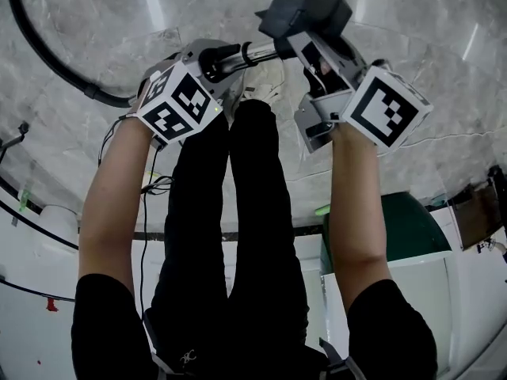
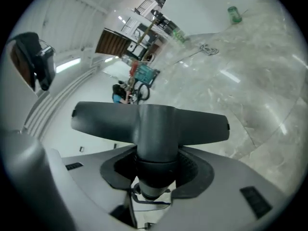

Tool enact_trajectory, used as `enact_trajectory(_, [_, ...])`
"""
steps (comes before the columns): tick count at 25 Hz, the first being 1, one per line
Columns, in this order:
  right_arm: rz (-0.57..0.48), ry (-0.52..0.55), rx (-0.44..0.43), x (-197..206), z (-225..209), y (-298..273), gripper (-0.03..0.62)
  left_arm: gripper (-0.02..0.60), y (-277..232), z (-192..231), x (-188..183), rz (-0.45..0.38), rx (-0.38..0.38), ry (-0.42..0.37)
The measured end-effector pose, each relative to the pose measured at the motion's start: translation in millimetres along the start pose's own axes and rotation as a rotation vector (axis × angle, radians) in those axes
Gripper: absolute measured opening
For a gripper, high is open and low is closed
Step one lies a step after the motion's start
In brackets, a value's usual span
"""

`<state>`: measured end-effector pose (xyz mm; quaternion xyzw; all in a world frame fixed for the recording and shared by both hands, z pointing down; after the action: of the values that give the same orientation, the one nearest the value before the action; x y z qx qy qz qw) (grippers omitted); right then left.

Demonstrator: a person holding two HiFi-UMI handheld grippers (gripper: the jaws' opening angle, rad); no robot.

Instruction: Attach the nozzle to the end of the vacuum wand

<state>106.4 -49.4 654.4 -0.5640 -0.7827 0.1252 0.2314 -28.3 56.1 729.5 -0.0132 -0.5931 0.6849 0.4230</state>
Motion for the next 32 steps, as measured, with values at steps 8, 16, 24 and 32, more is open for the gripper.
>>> enact_trajectory(8, [0.181,0.122,-0.357,-8,7,19,0.175,0.138,5,-7,-10,-0.032,0.078,-0.005])
enact_trajectory(16, [0.178,0.105,-0.448,0,2,22,0.184,0.138,6,-9,-7,-0.026,0.099,-0.004])
enact_trajectory(24, [-0.093,-0.102,0.000,8,-19,16,0.184,0.138,-14,-6,-4,0.032,0.040,0.042])
enact_trajectory(32, [0.203,0.130,-0.526,9,1,24,0.183,0.140,11,-19,-14,-0.024,0.225,0.014])
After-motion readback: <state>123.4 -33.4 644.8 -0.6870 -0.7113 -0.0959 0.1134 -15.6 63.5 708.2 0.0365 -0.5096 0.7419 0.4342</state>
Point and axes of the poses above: the fingertips, and each gripper's own axes: y backward along the fingers, z to its left, x out of its underside, the point moved 6 cm from there along y, backward along the fingers, and after that the axes turned 11 degrees about -x, right-handed, at the moved point
